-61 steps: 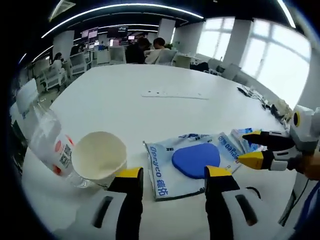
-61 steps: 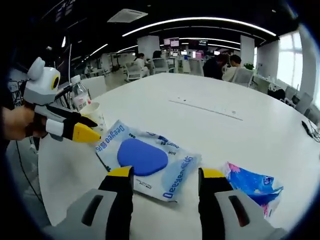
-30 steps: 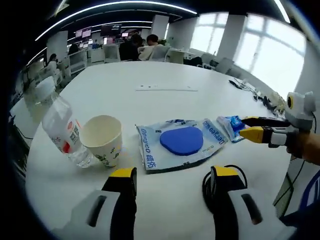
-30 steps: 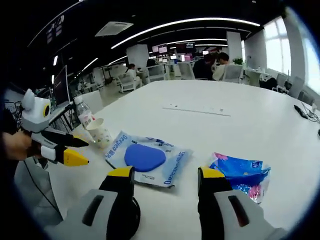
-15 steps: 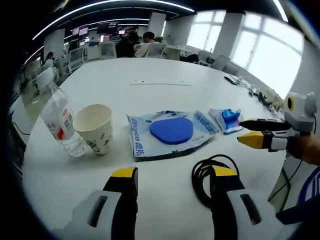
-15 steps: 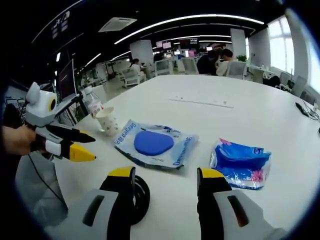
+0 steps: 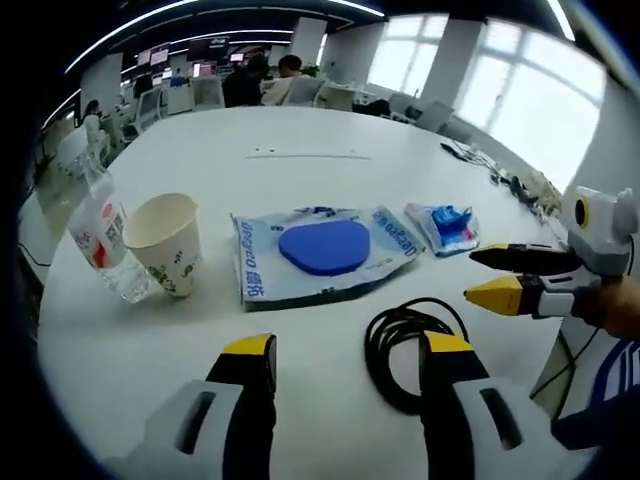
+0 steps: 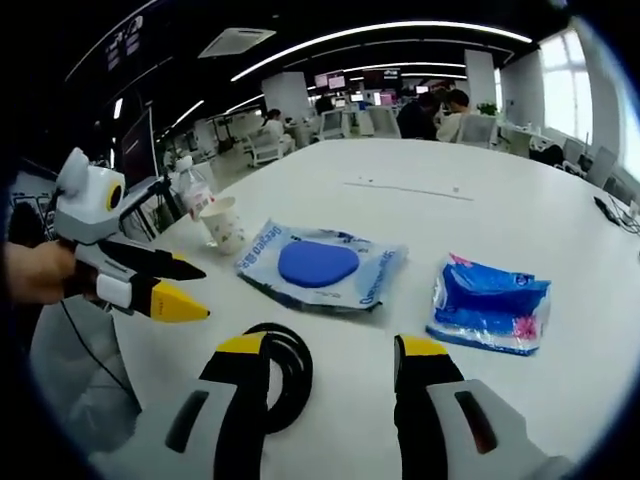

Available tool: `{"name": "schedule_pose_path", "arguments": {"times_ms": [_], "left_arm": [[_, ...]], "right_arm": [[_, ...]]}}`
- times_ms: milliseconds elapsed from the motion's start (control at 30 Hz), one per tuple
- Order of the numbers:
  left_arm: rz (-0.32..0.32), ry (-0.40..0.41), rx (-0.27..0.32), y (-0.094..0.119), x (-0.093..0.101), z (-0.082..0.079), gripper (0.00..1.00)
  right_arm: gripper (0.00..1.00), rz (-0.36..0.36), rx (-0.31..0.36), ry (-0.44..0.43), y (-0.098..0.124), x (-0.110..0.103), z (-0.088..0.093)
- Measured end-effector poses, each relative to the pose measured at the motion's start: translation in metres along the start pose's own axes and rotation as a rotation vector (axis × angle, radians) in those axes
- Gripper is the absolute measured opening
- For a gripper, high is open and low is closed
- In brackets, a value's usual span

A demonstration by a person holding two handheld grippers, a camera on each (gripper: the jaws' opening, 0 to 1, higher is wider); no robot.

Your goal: Arrange the tabletop items into an orderly group along one side of the table until the central work area is clear of visible clutter.

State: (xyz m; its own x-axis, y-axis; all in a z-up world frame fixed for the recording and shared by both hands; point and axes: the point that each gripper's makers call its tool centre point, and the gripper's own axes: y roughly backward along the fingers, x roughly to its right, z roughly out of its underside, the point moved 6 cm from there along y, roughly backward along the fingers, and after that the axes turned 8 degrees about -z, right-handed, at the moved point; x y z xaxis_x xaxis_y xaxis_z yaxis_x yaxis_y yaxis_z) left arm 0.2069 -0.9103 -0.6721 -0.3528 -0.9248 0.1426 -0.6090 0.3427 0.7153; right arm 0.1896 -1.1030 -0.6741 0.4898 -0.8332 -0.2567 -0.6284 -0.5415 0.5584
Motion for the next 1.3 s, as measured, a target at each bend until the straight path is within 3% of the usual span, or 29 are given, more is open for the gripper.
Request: {"name": "schedule_pose_path", "arguments": {"times_ms": [267,433,700,833,967,1067,1100,1133,1200,1300], "left_arm": [[0.037,0.015,-0.084,-0.011,0.014,0.018,0.40],[0.033,-0.053,-0.142,-0.017,0.021,0.031,0.38],[0.033,-0.036,-0.163,-0.026,0.030,0.035,0.35],[0.017,-0.033,-0.163,-0.027,0.030,0.035,0.32],[0.028,-0.042,-0.169,-0.028,0.035,0.037,0.28],[0.028,-0.057,-0.175,-0.027,0.039,0.040,0.16],[-0.016,-0.077,-0.168,-0.026,0.033,0.040,0.11],[-0.019,-0.067,-0.178,-0.026,0.031,0.040,0.07],[-0.009,0.046,-0.194,-0.026,0.030,0.039,0.06],[-0.008,0.032,-0.188,-0.023,0.029,0.038,0.04]], "right_arm": [[0.45,-0.021,-0.043,-0.021,-0.003,-0.006,0.020],[0.43,-0.041,-0.091,0.006,-0.009,-0.014,0.031],[0.39,-0.028,-0.122,0.036,-0.020,-0.020,0.042],[0.29,-0.032,-0.113,0.028,-0.020,-0.022,0.044],[0.27,-0.027,-0.136,0.037,-0.021,-0.024,0.053],[0.16,-0.062,-0.139,-0.007,-0.023,-0.030,0.054],[0.15,-0.038,-0.144,0.012,-0.023,-0.028,0.053],[0.13,-0.030,-0.150,0.030,-0.023,-0.027,0.053],[0.08,-0.035,-0.149,-0.012,-0.024,-0.024,0.049],[0.03,-0.035,-0.141,-0.070,-0.022,-0.021,0.045]]}}
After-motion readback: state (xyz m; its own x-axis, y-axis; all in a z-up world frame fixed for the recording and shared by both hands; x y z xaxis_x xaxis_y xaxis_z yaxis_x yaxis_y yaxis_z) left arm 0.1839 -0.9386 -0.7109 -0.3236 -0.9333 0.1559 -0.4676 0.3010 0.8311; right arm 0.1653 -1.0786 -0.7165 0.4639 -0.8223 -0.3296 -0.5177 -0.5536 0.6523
